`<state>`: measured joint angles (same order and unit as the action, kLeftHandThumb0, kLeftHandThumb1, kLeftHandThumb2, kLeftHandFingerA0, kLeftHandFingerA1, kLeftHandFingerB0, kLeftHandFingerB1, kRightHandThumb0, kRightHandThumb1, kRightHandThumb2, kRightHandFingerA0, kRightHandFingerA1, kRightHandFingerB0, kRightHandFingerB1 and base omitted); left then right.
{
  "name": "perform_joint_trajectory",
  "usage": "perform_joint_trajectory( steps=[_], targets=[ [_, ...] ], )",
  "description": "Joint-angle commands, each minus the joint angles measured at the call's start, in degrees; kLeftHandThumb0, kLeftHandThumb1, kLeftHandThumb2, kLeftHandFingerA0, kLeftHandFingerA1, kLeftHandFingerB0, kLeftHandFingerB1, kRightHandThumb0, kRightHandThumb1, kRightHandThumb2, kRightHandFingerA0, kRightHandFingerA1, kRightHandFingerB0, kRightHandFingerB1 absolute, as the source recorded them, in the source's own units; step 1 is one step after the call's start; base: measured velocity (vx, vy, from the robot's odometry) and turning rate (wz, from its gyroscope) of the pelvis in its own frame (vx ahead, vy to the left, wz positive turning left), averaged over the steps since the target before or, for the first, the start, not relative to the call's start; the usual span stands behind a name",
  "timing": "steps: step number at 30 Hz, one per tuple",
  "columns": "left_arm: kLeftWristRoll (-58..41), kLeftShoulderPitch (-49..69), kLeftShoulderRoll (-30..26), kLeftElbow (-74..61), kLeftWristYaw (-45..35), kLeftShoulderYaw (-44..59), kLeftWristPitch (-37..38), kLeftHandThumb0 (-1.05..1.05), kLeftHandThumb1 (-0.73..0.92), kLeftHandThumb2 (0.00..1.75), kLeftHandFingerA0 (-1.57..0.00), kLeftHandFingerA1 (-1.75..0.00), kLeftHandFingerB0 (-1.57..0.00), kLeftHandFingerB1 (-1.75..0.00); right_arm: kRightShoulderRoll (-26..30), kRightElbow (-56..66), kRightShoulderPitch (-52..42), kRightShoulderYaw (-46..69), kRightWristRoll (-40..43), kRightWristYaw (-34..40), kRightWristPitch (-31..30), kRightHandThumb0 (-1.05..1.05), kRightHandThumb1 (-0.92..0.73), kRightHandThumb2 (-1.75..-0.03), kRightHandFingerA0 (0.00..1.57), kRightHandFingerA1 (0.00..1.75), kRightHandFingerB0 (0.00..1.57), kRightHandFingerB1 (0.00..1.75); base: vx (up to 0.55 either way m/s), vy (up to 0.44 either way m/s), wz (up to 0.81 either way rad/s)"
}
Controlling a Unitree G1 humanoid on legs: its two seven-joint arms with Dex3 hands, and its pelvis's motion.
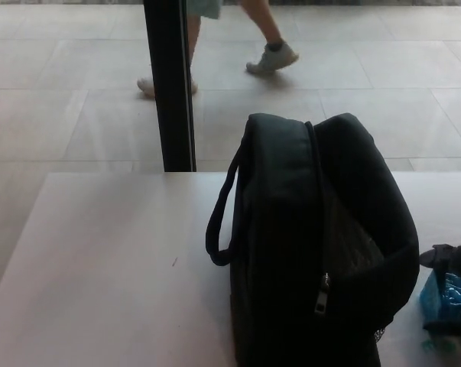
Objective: The robot uses its right hand to pick up the cube kept on the middle of the desk and put it inside the bag next to it
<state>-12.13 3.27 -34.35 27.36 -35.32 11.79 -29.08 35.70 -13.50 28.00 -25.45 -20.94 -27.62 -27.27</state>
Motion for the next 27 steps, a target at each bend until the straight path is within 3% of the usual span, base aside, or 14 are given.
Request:
perform_joint_trajectory(
  steps=[1, 9, 10, 11, 12, 14, 15, 17, 18, 19, 21, 22, 26, 27],
  targets=[
    [0.0, -0.1, -0.8, -0.2, -0.6, 0.1, -0.2, -0.54, 0.61, 0.58, -0.31, -0.5, -0.37, -0.44, -1.4, -0.7, -1.9, -1.5, -0.5, -3.7, 0.0, -0.53, -0.33, -0.76, 0.0, 0.44, 0.0, 0.32, 0.0, 0.0, 0.0],
    [0.4, 0.0, -0.8, -0.3, -0.5, -0.1, 0.1, -0.55, 0.62, 0.62, -0.33, -0.51, -0.33, -0.44, -1.3, -1.1, -1.7, -2.4, -2.1, -4.7, 1.3, -0.47, -0.41, -0.7, 0.01, 0.49, 0.02, 0.21, 0.0, 0.0, 0.0],
    [0.1, -0.1, -0.9, -0.2, -0.7, 0.2, 0.0, -0.54, 0.45, 0.87, -0.22, -0.55, -0.34, -0.57, 4.5, -2.0, -3.6, -13.8, -19.6, -2.4, 1.4, -0.19, -0.61, -0.59, 0.22, 0.88, 0.0, 0.07, 0.0, 0.0, 0.0],
    [0.2, -0.2, -1.0, 0.0, -0.7, 0.2, 0.2, -0.6, 0.46, 0.85, -0.25, -0.55, -0.31, -0.54, 7.1, -3.1, -4.8, -18.6, -26.8, -0.3, 2.0, -0.23, -0.54, -0.69, 0.44, 1.01, 0.0, 0.04, 0.0, 0.0, 0.0],
    [0.5, -0.3, -0.9, 0.0, -0.3, 0.0, 0.3, -0.6, 0.46, 0.85, -0.26, -0.55, -0.32, -0.55, 7.3, -4.7, -5.8, -18.7, -27.0, 3.1, 3.2, -0.28, -0.65, -0.61, 0.55, 1.39, 0.0, 0.14, 0.0, 0.0, 0.0],
    [0.5, -0.5, -0.9, 0.0, -0.2, 0.0, 0.2, -0.6, 0.46, 0.85, -0.26, -0.55, -0.32, -0.55, 7.5, -4.9, -5.4, -19.0, -27.0, 3.5, 3.2, -0.28, -0.65, -0.61, 0.55, 1.39, 0.0, 0.14, 0.0, 0.0, 0.0],
    [0.4, -0.7, -0.8, 0.0, -0.2, 0.1, 0.0, -0.53, 0.45, 0.87, -0.23, -0.55, -0.34, -0.57, 8.3, -5.5, -6.0, -20.1, -28.9, 6.9, 4.7, -0.27, -0.68, -0.62, 0.6, 1.5, 0.0, 0.3, 0.0, 0.0, 0.0],
    [0.3, -0.8, -0.8, 0.1, -0.4, 0.0, 0.3, -0.54, 0.45, 0.87, -0.23, -0.55, -0.34, -0.57, 8.7, -6.1, -6.5, -20.5, -29.1, 9.1, 5.6, -0.26, -0.71, -0.62, 0.56, 1.54, 0.0, 0.34, 0.0, 0.0, 0.0],
    [0.4, -0.8, -0.9, 0.3, -0.7, -0.1, 0.5, -0.53, 0.65, 0.59, -0.31, -0.5, -0.39, -0.45, 8.8, -6.5, -7.4, -19.8, -27.8, 11.4, 7.0, -0.36, -0.7, -0.75, 0.63, 1.38, 0.05, 0.38, 0.0, 0.0, 0.0],
    [0.4, -0.7, -1.0, 0.0, -0.7, -0.2, 0.4, -0.52, 0.65, 0.59, -0.31, -0.5, -0.4, -0.46, 9.2, -6.9, -7.7, -19.8, -27.6, 13.2, 8.6, -0.25, -0.77, -0.61, 0.57, 1.59, 0.13, 0.35, 0.0, 0.0, 0.0],
    [0.7, -0.7, -1.1, 0.0, -0.7, -0.4, 0.6, -0.51, 0.65, 0.57, -0.32, -0.49, -0.41, -0.45, 9.2, -7.7, -7.7, -20.1, -27.6, 14.9, 9.8, -0.27, -0.77, -0.62, 0.6, 1.6, 0.26, 0.35, 0.0, 0.0, 0.0],
    [0.8, -0.7, -1.2, -0.3, -0.6, -0.5, 0.5, -0.51, 0.66, 0.57, -0.33, -0.49, -0.4, -0.45, 9.2, -8.4, -7.7, -20.4, -28.0, 17.7, 10.9, -0.34, -0.74, -0.65, 0.69, 1.56, 0.56, 0.57, 0.0, 0.0, 0.0],
    [0.6, -0.7, -1.2, -0.2, -0.9, -0.3, 0.6, -0.5, 0.63, 0.59, -0.31, -0.5, -0.39, -0.46, 9.0, -11.0, -8.1, -20.7, -29.0, 28.6, 16.3, -0.29, -0.78, -0.66, 0.73, 1.57, 0.7, 0.64, 0.0, 0.0, 0.0],
    [0.5, -0.8, -1.2, -0.1, -1.0, -0.3, 0.5, -0.49, 0.64, 0.58, -0.31, -0.51, -0.42, -0.48, 9.0, -11.3, -8.1, -20.4, -28.7, 30.4, 17.8, -0.28, -0.76, -0.64, 0.78, 1.59, 0.8, 0.89, 0.0, 0.0, 0.0]
  ],
)
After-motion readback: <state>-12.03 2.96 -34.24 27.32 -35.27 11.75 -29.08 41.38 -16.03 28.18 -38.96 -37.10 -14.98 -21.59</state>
